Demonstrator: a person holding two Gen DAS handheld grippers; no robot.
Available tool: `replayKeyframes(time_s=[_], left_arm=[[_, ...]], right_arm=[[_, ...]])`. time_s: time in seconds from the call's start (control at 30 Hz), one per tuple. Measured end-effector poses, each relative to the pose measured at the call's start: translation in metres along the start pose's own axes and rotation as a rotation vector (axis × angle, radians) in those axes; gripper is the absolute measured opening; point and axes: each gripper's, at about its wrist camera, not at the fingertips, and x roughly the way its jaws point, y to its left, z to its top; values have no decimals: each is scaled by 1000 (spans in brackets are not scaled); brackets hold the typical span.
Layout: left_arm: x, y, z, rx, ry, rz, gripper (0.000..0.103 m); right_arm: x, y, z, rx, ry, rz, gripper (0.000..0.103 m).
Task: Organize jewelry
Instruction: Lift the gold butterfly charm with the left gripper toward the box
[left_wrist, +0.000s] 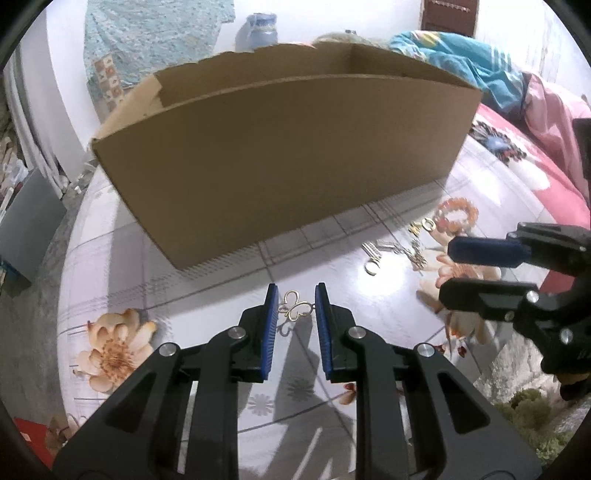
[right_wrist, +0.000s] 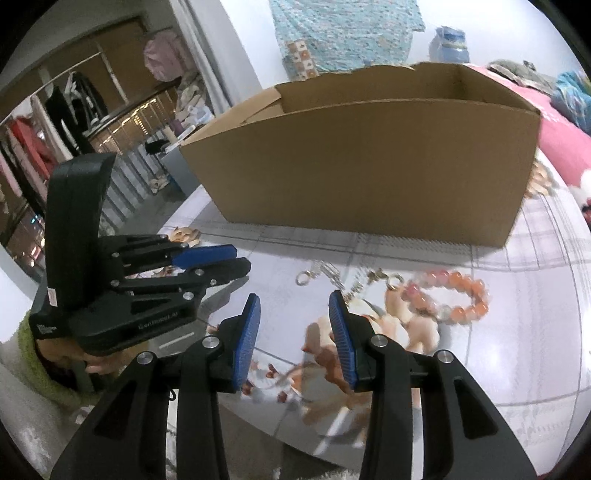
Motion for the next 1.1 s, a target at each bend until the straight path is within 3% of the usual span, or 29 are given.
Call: replayKeyframes(time_s=[0.2,0.63,1.1], left_arm=[[-5,10,-2,-22,-37,-11,19],[-2,26,-10,-45,-61,-52,19],[2,27,-12,-49,-58,-63,19]], right_arm=[[19,17,10,-96,11,-60,36],[47,19,15,-128,91,-131,21],[51,18,18,-141,105,-157,19]])
